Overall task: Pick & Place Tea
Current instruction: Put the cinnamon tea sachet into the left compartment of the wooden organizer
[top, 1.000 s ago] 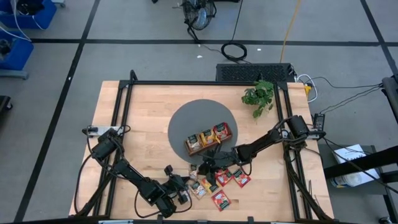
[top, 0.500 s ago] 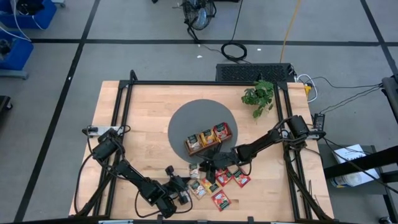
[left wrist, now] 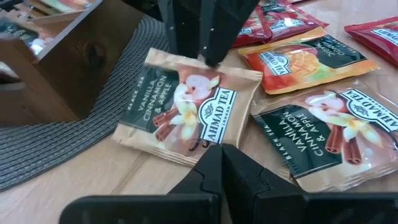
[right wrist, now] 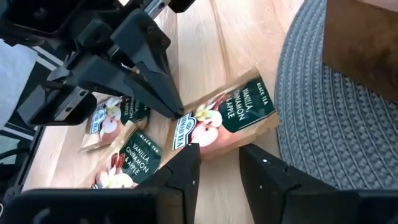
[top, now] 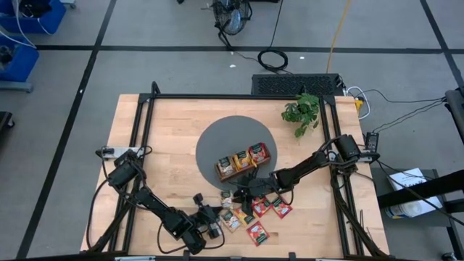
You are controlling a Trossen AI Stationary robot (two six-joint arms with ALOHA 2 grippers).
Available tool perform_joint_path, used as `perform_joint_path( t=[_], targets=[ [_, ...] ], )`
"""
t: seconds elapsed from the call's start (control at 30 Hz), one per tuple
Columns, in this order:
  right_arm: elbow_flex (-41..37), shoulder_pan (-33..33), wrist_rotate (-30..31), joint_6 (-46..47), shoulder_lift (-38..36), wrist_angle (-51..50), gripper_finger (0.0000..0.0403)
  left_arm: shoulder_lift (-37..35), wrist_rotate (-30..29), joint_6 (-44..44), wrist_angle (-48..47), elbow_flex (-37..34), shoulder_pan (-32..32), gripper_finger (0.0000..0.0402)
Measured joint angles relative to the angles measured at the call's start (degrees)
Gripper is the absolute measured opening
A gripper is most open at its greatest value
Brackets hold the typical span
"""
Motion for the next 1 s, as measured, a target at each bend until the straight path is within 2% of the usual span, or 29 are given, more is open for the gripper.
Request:
perform_joint_path(
  t=[0.27, 0.47, 0.57, 0.77, 0.93, 1.0],
  targets=[
    [0.0, 0.0, 0.42, -2.22, 0.0, -0.01, 0.0127, 0.09, 0.12, 6.69, 3.98, 0.0, 0.25, 0.0021],
    [0.0, 0.04, -0.05, -4.8, 0.52, 0.43, 0.0115, 0.0, -0.22, 8.31, 4.09, 0.04, 0.84, 0.0021],
    [0.02, 0.04, -2.34, -5.62, 2.15, 1.04, 0.0105, 0.0, -0.63, 8.87, 4.36, 0.04, 1.03, 0.0021],
    [0.31, 0.02, -3.47, -6.54, 6.46, 8.58, 0.0076, 0.0, -1.09, 10.07, 4.92, 0.04, 1.03, 0.0021],
    [0.28, 0.0, -4.09, -8.13, 6.12, 7.74, 0.0017, 0.0, -1.05, 10.05, 4.94, 0.04, 0.92, 0.0021],
    [0.2, 0.06, -4.19, -9.48, 6.09, 7.62, 0.0006, 0.0, -1.07, 10.03, 4.97, 0.02, 0.57, 0.0021]
  ],
)
